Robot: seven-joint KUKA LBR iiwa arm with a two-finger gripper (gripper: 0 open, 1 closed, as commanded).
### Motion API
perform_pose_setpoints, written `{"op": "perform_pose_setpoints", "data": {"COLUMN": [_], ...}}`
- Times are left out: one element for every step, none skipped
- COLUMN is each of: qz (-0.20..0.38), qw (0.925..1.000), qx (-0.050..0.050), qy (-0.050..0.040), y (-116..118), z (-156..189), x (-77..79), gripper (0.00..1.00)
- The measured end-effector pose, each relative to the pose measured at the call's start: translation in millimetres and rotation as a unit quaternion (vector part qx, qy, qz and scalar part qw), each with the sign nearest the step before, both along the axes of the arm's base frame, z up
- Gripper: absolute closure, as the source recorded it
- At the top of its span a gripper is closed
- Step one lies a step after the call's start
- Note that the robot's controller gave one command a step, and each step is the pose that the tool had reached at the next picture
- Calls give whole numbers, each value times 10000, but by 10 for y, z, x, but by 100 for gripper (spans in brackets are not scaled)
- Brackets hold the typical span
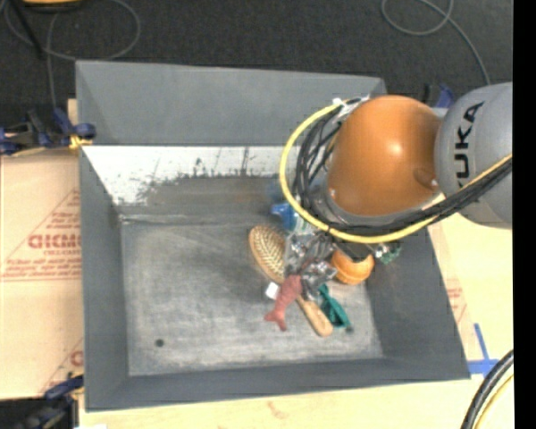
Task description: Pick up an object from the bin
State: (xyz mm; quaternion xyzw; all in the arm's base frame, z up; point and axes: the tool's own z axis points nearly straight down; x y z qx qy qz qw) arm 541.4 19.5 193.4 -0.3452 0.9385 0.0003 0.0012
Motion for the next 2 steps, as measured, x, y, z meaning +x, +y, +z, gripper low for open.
{"op": "perform_pose_setpoints", "data": {"qz": [-2, -39], "qw": [10000, 10000], "qx": [3, -5], "qy": [0, 29], "y": [2, -10], "z": [-1, 450], "x": [-1, 30], "gripper": [100, 100]}}
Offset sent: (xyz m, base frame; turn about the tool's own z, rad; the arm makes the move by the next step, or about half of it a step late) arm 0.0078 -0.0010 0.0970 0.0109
